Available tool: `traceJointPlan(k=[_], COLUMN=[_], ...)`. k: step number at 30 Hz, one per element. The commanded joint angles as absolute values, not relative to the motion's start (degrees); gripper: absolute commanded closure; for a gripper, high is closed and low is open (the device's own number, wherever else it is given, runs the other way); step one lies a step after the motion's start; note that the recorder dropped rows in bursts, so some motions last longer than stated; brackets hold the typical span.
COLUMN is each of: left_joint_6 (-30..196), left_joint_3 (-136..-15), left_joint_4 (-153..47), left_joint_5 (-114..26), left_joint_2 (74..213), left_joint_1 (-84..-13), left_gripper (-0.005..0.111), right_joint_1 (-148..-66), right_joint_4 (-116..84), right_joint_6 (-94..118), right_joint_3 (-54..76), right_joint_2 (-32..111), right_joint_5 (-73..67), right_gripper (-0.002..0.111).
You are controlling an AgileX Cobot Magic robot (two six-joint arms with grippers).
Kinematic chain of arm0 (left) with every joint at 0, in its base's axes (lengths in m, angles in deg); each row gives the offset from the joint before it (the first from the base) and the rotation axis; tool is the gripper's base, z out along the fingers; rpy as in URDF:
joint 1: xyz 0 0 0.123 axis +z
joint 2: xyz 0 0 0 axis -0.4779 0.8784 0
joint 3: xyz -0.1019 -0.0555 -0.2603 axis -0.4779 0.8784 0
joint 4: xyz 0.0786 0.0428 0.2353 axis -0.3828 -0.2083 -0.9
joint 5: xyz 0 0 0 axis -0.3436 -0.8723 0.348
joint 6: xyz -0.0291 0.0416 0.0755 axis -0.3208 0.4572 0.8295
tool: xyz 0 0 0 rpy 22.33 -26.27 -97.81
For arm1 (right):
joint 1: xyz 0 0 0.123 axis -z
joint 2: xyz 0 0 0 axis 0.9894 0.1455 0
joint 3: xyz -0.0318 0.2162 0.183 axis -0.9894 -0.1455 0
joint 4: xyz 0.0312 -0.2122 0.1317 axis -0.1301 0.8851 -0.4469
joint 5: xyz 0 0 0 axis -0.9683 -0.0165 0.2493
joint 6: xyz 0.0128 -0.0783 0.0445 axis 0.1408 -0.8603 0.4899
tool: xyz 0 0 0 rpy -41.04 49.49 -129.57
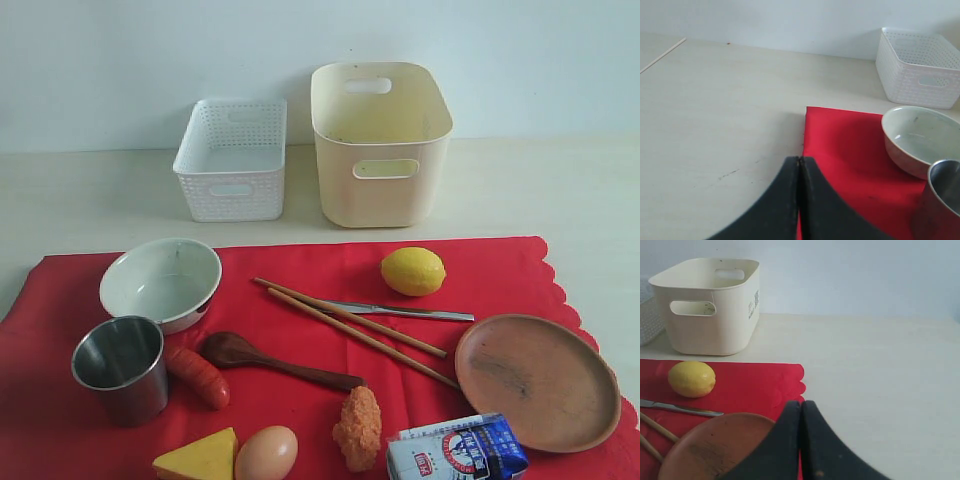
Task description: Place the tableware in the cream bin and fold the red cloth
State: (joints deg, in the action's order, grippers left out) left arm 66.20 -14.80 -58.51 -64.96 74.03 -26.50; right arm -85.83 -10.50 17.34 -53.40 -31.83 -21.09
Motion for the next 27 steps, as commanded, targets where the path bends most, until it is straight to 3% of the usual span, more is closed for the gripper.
traceJointPlan(k=[1, 17, 27], left_joint_6=[66.2, 66.2, 66.2], left_joint_3=[-14.6, -14.6, -14.6], left_joint_4=[-58.4, -58.4, -58.4], left_joint_5=[-64.4, -64.4, -64.4], left_joint_2=[73.8, 73.8, 73.8], left_joint_1=[-26.4, -26.4, -26.4], left_gripper=[0.106, 0.106, 0.106], right_joint_1=[-86.0, -86.0, -86.0], right_joint_4=[-10.2, -10.2, -10.2], right_joint_6=[17.4, 17.4, 17.4], right_joint_3=[-53.7, -53.7, -44.9], right_joint_2=[-32.2, -32.2, -32.0], right_joint_5=[-20.6, -20.7, -20.8], right_gripper=[0.108, 0.108, 0.108])
